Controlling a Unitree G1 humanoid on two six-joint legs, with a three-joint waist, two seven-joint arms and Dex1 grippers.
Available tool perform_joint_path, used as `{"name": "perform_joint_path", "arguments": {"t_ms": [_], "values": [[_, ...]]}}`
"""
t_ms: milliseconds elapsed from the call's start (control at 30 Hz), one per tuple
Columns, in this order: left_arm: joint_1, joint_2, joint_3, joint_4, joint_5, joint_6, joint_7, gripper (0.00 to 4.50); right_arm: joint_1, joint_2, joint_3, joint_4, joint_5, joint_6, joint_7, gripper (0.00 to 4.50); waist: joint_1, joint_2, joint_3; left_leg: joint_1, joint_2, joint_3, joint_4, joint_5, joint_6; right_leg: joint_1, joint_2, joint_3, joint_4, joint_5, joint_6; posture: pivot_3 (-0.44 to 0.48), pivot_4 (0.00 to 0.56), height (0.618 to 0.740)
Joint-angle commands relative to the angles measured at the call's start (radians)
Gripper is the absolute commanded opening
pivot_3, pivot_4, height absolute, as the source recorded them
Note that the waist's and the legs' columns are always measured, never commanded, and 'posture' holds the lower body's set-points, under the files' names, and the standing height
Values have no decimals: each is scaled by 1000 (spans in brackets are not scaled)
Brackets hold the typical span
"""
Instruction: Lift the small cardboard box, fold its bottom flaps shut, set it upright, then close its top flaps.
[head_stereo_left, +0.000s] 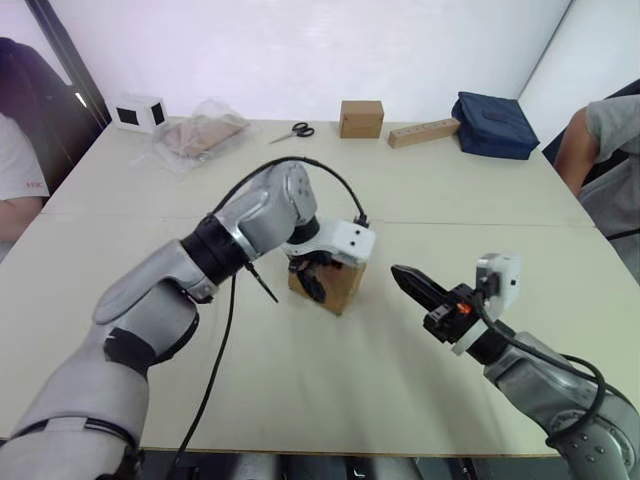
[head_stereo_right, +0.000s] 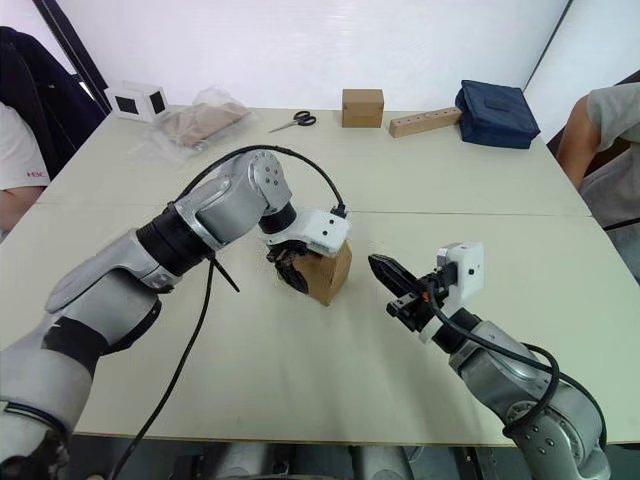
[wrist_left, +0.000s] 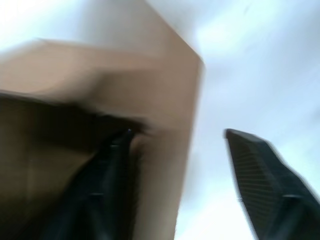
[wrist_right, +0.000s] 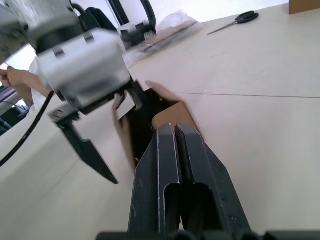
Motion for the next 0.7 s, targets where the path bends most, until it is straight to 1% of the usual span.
{"name": "perform_joint_path", "arguments": {"t_ms": [33,133,233,267,300,333,367,433,500,533,633,700], "values": [[-56,-15,71,-20,-19,79,-3,4463,-21,1,-18,-2,-8,-4,6,0,0,0,0,0,0,0,1,0,0,0,0,0,1,0,0,0,150,740],[-92,-2,99,-21,-52,128,-3,4463,-29,-1,-20,7,0,5,15,0,-2,0,0,0,0,0,4,0,0,0,0,0,3,-1,0,0,150,740],[-159,24,185,38,-106,195,-3,4463,-64,-12,-14,21,0,20,27,0,-6,0,0,-1,1,0,7,0,0,0,1,0,5,-1,0,0,150,740],[-158,30,264,76,-175,202,-3,4463,-85,-16,-8,33,-17,22,31,0,-9,0,1,-1,1,0,8,0,0,0,1,0,5,-1,0,0,150,740],[-155,32,317,101,-225,204,-3,4463,-98,-17,-4,41,-29,24,34,0,-13,1,0,-1,1,0,9,0,0,0,1,0,6,0,0,0,150,740],[-137,31,380,139,-264,167,-3,4463,-113,-14,0,50,-42,24,36,0,-19,1,0,0,1,0,9,0,0,0,1,0,6,0,0,0,150,740],[-123,36,414,168,-291,145,-3,4463,-123,-9,2,57,-49,26,35,0,-22,1,0,0,1,0,9,0,0,1,1,0,6,0,0,0,150,740],[-107,38,445,209,-302,127,3,4463,-128,0,2,61,-57,28,35,0,-23,1,0,1,2,0,9,0,0,1,1,0,7,0,0,0,150,740],[-65,39,517,288,-314,71,59,3963,-136,9,14,68,-96,23,26,0,-23,1,0,1,2,-1,9,0,0,1,1,0,7,0,1,0,150,740],[-44,40,553,328,-319,44,94,3810,-144,13,21,73,-115,21,19,0,-23,1,0,1,2,-1,9,0,0,1,1,0,7,0,1,0,150,740],[8,37,640,396,-338,-10,187,2604,-151,24,31,68,-152,25,4,0,-24,1,0,0,2,0,10,0,0,1,1,0,8,1,3,0,150,740],[38,36,667,415,-338,-22,228,1779,-148,26,35,63,-176,30,-1,0,-23,1,0,0,2,0,10,0,0,0,0,0,8,2,3,0,150,740]]}}
